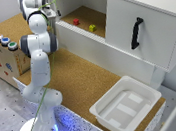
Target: Rotate right the purple block
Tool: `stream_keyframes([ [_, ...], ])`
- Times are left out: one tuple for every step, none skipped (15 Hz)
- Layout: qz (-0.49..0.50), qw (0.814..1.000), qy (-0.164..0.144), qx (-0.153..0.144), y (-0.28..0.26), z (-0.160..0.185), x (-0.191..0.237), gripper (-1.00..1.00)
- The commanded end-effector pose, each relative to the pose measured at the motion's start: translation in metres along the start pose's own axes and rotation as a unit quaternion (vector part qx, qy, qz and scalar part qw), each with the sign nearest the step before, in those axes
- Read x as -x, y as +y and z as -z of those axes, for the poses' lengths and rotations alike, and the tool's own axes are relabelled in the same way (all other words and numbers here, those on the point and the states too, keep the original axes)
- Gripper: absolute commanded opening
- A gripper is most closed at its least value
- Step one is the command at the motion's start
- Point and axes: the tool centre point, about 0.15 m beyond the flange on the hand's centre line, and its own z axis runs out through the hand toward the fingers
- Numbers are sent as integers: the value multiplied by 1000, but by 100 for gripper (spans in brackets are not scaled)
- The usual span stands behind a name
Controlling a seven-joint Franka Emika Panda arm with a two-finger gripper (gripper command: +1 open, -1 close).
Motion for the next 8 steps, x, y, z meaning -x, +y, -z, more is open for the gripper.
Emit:
stream_keyframes([
  [-142, 990, -10, 17, -6, 1, -4, -100],
  [-164, 986, -18, 32, -11, 1, -4, -100],
  [-203, 978, -25, 42, -9, 3, 0, -100],
  [-231, 971, -33, 58, -5, 6, 3, -100],
  [-252, 963, -44, 82, -2, 7, 6, -100],
  [-264, 959, -51, 92, -2, 4, 7, -100],
  [-287, 951, -50, 104, -1, 2, 7, -100],
  [-300, 947, -45, 101, -1, 1, 7, -100],
])
